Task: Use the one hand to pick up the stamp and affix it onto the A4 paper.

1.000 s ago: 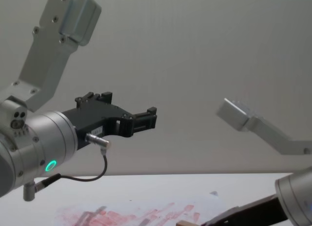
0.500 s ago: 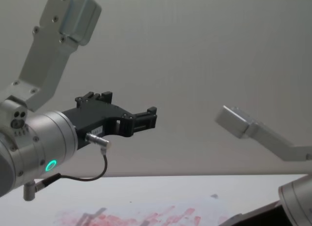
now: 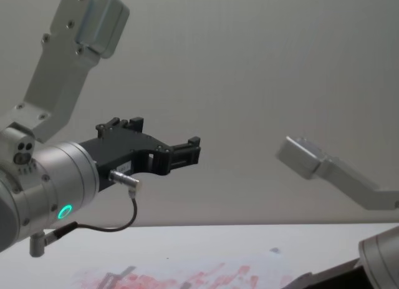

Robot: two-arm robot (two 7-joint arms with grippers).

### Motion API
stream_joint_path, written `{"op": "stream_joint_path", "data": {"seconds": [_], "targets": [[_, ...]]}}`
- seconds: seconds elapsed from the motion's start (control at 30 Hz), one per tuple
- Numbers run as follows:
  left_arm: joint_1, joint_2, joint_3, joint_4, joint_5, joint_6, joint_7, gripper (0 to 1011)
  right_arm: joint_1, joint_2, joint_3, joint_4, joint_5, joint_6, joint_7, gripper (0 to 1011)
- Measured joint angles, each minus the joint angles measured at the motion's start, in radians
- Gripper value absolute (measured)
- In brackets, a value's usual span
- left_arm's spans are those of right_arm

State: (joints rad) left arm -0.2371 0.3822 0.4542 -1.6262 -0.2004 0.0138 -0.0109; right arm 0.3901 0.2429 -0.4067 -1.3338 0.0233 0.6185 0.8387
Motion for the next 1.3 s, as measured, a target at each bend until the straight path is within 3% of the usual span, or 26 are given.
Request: {"op": "stream_joint_path", "data": {"seconds": [0.27,0.67,1.0,1.3], "targets": [[0.000,0.000,0.000,0.000,0.000,0.000,0.000,1001,-0.005,0.012,0.012,-0.034,0.009,-0.038,-0.065,218],[0.000,0.000,0.000,0.000,0.000,0.000,0.000,1001,-0.051,0.059,0.054,-0.152,0.050,-0.072,-0.218,219],[0.000,0.000,0.000,0.000,0.000,0.000,0.000,1001,-0.134,0.118,0.097,-0.271,0.116,-0.057,-0.373,219],[0.000,0.000,0.000,0.000,0.000,0.000,0.000,1001,-0.249,0.185,0.149,-0.387,0.202,-0.030,-0.545,219]]}}
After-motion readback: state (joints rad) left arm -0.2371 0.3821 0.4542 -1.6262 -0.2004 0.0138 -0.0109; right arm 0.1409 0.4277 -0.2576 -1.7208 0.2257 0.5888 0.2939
